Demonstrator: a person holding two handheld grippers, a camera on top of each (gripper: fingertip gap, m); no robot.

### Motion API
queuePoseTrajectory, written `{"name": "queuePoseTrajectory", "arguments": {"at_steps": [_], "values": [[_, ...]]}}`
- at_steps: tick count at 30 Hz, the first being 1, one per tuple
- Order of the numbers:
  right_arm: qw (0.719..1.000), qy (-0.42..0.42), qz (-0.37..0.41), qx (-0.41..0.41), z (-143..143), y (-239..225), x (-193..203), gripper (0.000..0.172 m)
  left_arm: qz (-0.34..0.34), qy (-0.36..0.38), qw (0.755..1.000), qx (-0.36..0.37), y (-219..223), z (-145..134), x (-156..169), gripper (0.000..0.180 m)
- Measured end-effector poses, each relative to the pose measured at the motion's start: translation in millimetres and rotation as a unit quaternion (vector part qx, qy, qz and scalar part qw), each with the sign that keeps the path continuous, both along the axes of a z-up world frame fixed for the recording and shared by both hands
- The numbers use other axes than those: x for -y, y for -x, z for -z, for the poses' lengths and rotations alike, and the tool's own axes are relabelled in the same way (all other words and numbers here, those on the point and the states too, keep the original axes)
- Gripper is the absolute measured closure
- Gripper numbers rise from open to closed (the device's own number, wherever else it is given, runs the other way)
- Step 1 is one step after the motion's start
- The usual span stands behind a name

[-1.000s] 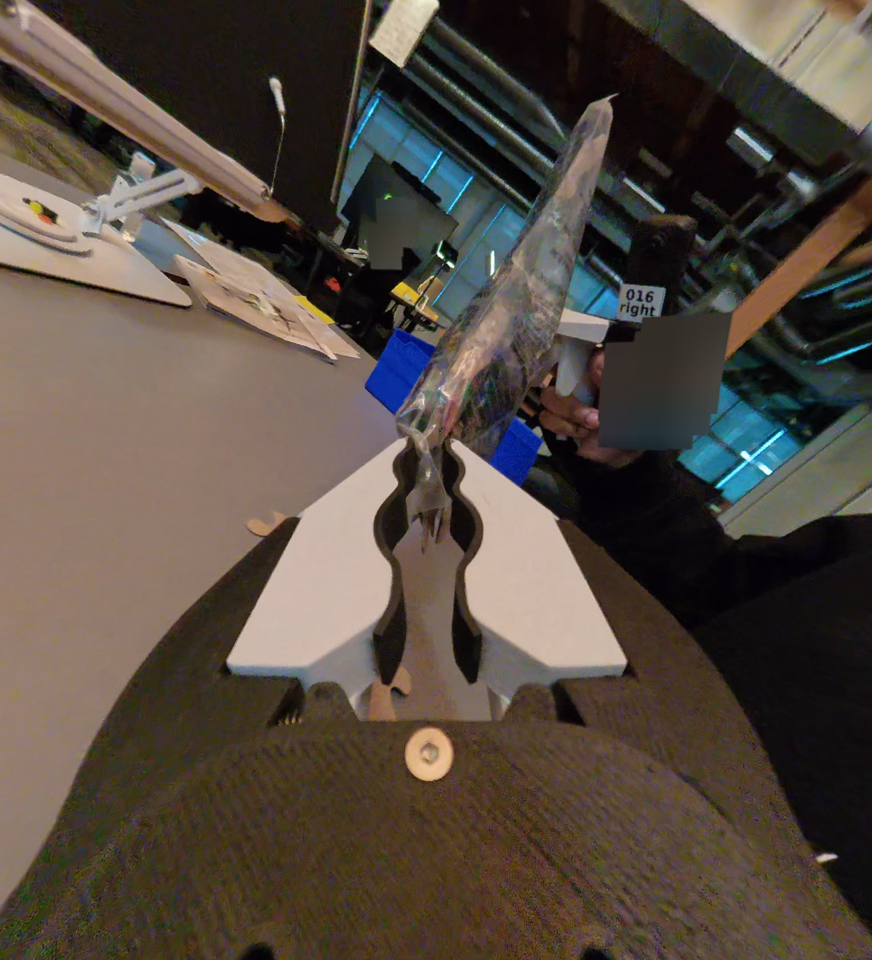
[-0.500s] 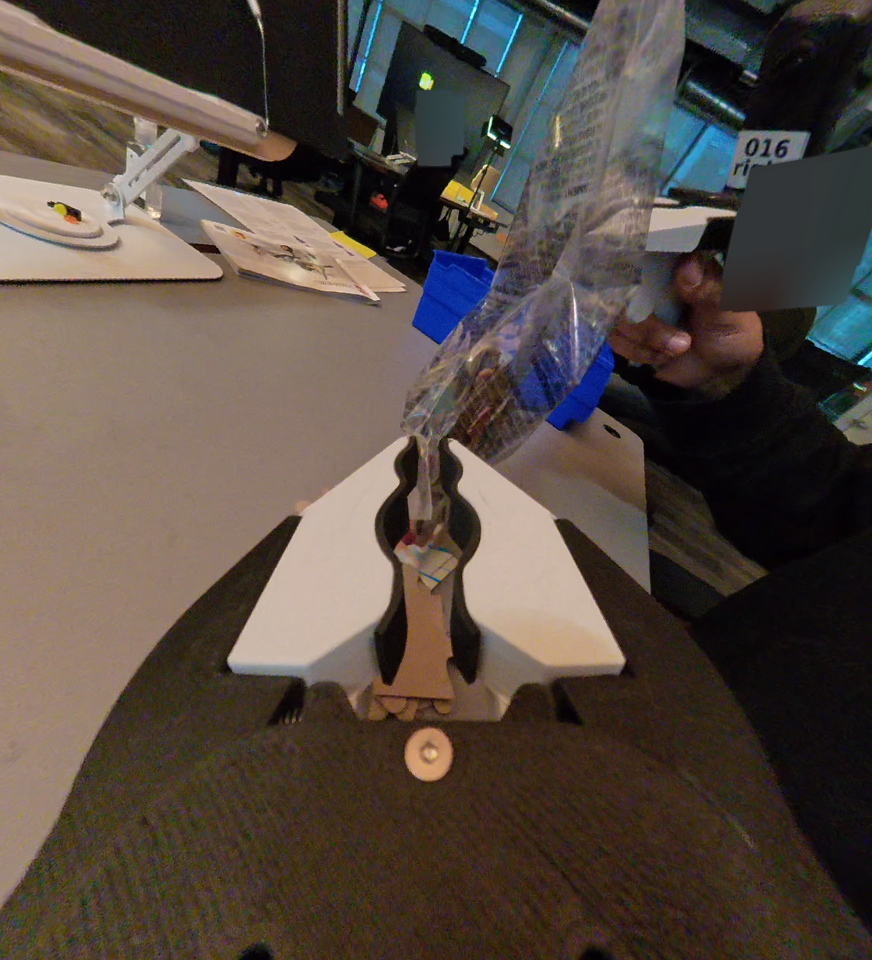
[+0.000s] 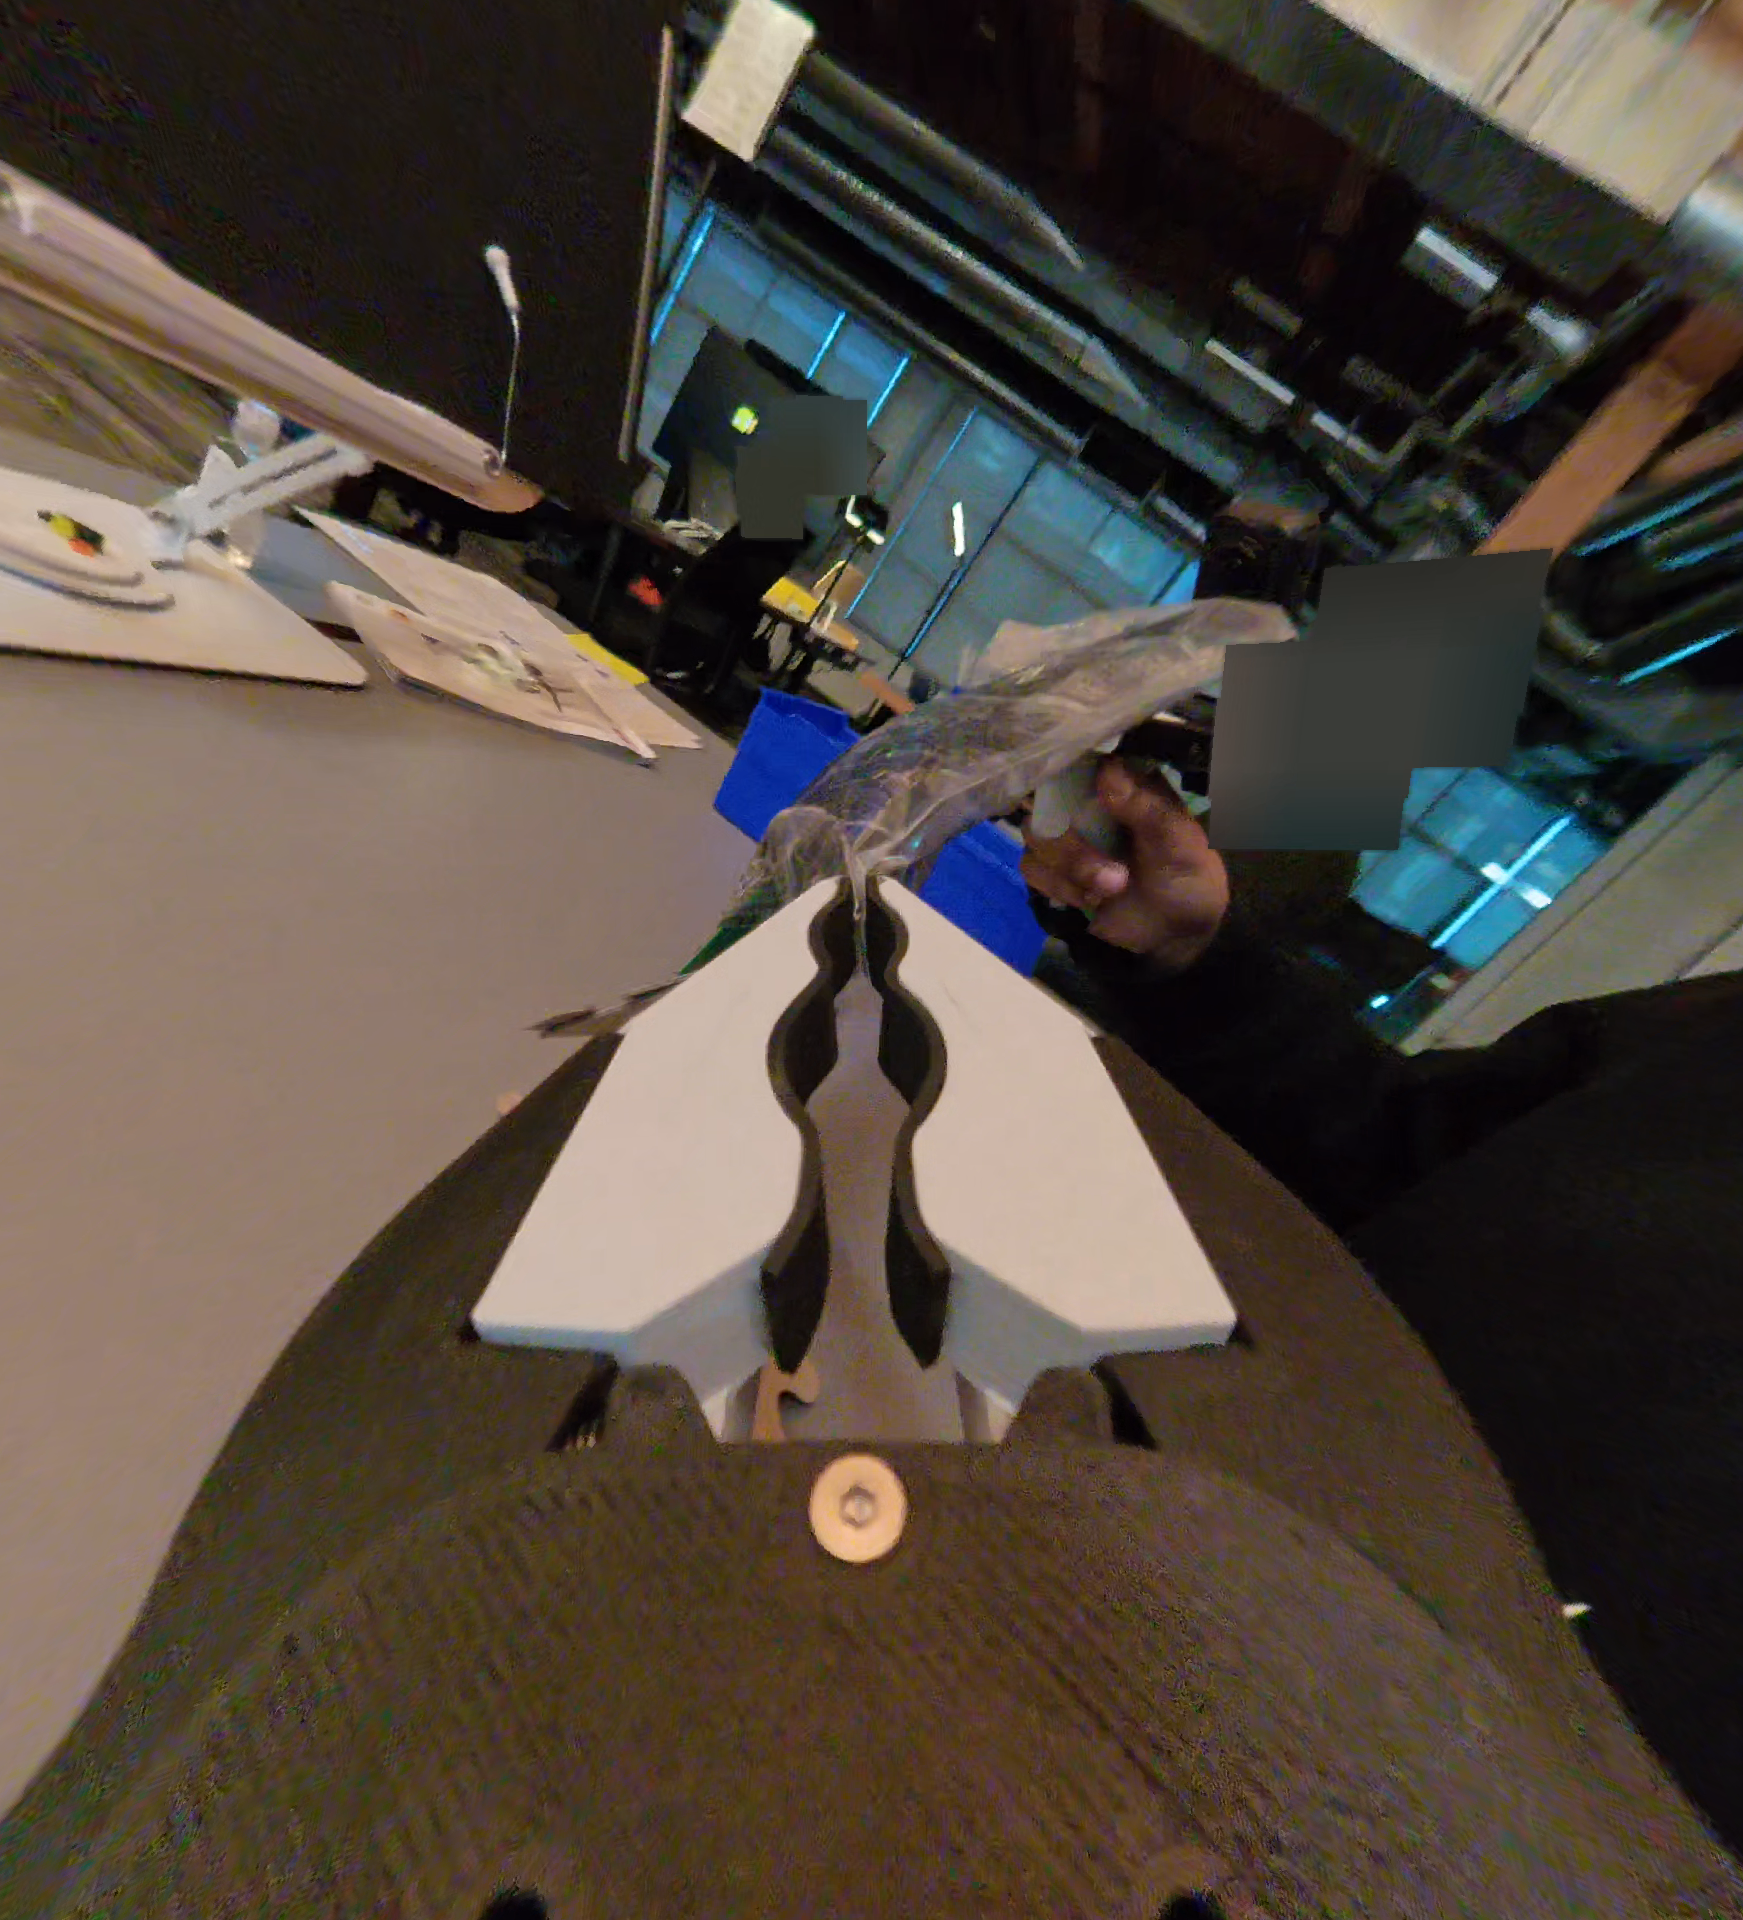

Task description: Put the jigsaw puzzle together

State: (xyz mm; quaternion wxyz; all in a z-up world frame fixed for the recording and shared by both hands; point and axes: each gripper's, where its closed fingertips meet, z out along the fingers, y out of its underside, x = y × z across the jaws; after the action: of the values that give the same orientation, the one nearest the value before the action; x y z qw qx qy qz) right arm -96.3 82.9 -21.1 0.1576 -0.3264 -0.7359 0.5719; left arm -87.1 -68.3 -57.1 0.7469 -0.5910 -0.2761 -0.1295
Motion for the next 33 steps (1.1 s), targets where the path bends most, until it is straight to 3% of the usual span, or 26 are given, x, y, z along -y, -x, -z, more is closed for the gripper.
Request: {"name": "queuePoseTrajectory", "arguments": {"at_steps": [3,5,7,9,15,22,27,31,33], "values": [[0.999,0.023,0.008,0.035,18,1,-11,0.165,-0.047,0.165,0.983,-0.072,8,23,-7,0.18],[0.996,0.022,-0.01,0.086,43,-4,-8,0.135,0.003,0.126,0.991,-0.053,-3,9,-19,0.18],[0.997,0.033,-0.015,0.072,39,-8,-4,0.115,0.001,0.126,0.99,-0.06,-3,1,-24,0.18],[0.999,0.008,-0.006,0.033,32,-7,-6,0.107,-0.01,0.171,0.981,-0.088,0,11,-29,0.18],[0.999,-0.025,0.032,-0.015,13,15,-30,0.088,0.005,0.173,0.978,-0.118,-10,5,-38,0.18],[1.0,0.005,0.018,0.007,13,22,-36,0.088,-0.01,0.174,0.975,-0.139,-6,-3,-42,0.18],[0.996,-0.039,-0.064,0.041,45,2,-10,0.094,-0.006,0.14,0.982,-0.128,-5,-10,-46,0.18],[0.993,-0.081,-0.082,0.028,62,-4,-4,0.093,0.001,0.117,0.985,-0.125,-8,-18,-45,0.18],[0.994,-0.049,-0.1,0.023,56,-8,1,0.11,0.003,0.108,0.987,-0.121,-7,-20,-43,0.18]]}}
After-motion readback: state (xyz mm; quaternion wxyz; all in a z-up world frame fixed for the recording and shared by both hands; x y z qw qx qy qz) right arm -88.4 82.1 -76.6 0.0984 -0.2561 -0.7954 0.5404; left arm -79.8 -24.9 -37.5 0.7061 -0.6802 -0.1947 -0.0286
